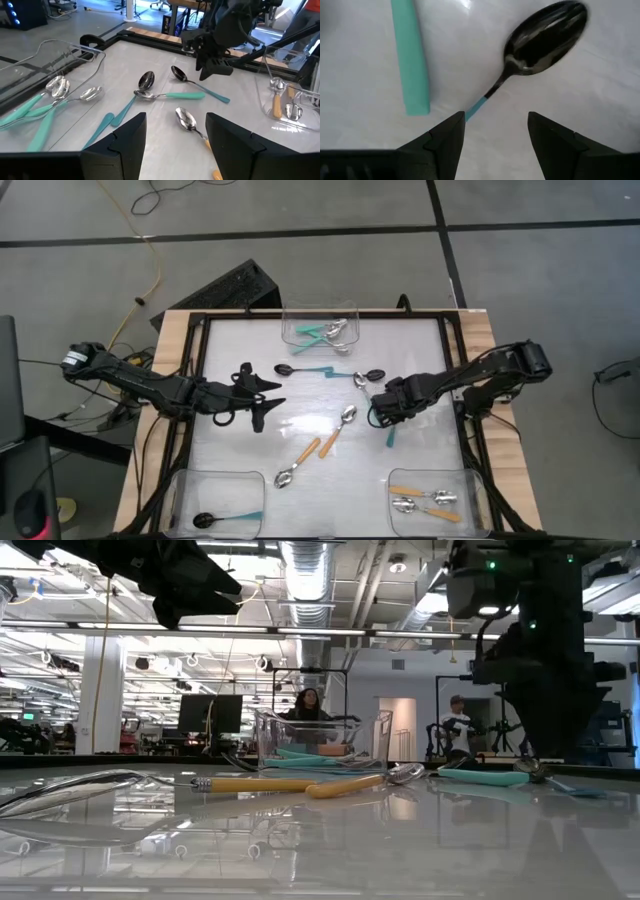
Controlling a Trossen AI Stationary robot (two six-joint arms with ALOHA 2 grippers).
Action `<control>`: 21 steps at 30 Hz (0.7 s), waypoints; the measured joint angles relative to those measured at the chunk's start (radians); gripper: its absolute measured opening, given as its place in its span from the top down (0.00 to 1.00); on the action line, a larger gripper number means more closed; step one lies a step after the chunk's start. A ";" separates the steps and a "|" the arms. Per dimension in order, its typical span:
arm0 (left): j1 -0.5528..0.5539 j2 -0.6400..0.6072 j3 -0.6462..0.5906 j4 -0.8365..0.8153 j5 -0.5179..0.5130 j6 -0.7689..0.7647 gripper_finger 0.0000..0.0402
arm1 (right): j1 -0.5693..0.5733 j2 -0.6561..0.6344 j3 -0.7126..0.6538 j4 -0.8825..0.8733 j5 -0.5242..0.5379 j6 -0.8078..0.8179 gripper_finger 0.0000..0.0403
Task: Sort silverware by color (type)
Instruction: Put the bottom black spoon into the bottom left transparent bin
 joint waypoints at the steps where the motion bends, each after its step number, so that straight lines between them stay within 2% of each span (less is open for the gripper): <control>1: 0.000 0.000 0.000 0.000 0.000 0.000 0.53 | -0.001 0.000 -0.007 0.012 -0.005 0.000 0.39; 9: 0.000 0.000 0.000 0.000 0.000 0.000 0.53 | -0.004 -0.006 -0.103 0.133 -0.038 0.059 0.39; 18: 0.000 0.000 0.000 -0.001 -0.002 0.001 0.53 | -0.004 -0.006 -0.104 0.236 -0.034 0.044 0.39; 21: 0.000 0.000 0.000 -0.001 -0.002 0.001 0.53 | -0.005 -0.006 -0.104 0.223 -0.028 0.044 0.39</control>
